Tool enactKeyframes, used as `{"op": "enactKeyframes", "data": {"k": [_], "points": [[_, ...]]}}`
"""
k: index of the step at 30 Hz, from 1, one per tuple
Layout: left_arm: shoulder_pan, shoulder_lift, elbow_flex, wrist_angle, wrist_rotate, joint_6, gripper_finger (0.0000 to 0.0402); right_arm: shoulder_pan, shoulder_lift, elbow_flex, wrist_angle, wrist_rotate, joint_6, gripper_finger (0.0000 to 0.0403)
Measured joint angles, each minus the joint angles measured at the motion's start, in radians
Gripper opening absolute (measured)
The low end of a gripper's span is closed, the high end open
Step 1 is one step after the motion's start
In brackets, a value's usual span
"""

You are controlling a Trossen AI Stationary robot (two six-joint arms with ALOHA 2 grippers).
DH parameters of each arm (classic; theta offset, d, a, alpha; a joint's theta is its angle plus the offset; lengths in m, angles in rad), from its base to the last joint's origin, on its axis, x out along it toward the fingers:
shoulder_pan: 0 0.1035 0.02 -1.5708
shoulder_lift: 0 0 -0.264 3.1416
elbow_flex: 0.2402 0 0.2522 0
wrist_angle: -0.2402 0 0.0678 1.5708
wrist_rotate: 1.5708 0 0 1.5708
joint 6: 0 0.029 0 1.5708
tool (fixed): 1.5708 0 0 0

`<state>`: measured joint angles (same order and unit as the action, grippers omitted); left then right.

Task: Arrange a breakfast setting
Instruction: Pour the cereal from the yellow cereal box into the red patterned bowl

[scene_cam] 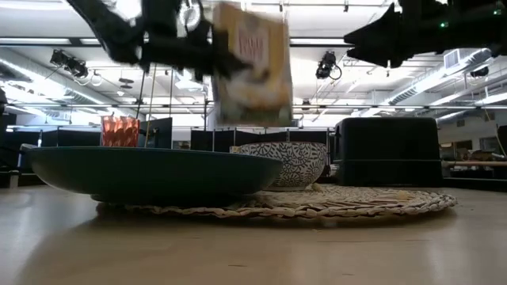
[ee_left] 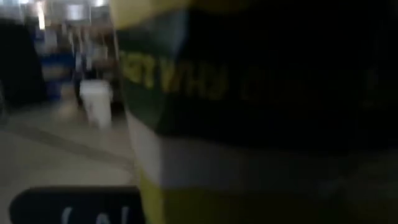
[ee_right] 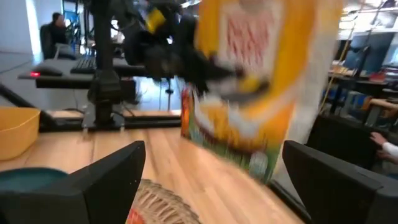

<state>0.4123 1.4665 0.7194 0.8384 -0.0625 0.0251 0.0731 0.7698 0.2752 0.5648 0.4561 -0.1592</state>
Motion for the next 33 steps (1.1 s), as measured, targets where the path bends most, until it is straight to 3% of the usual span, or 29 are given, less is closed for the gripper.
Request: {"op": "enactKeyframes", "data": {"k": [8,15,23,28,33], "points": [[0.069,0.271,-0.017,0.141,-0.019,-0.055,0.0088,0.046,0.079,0.000,0.054,0.005,0.003,0.0384],[0.074,0.381,-0.015,0.269,-0.016,0.031,0.0088,0.063,0.096,0.000,0.056,0.022,0.010,0.0383],[0.078,0.396,-0.014,0.237,-0.066,0.110,0.0105,0.063,0.096,0.000,0.056,-0.011,0.026,0.0383],[0.078,0.354,-0.015,0.163,-0.083,0.117,0.0161,0.065,0.096,0.000,0.060,-0.039,0.056,0.0383],[0.078,0.264,-0.015,-0.055,-0.092,0.069,0.0226,0.083,0.096,0.000,0.063,-0.039,0.055,0.0383]]}}
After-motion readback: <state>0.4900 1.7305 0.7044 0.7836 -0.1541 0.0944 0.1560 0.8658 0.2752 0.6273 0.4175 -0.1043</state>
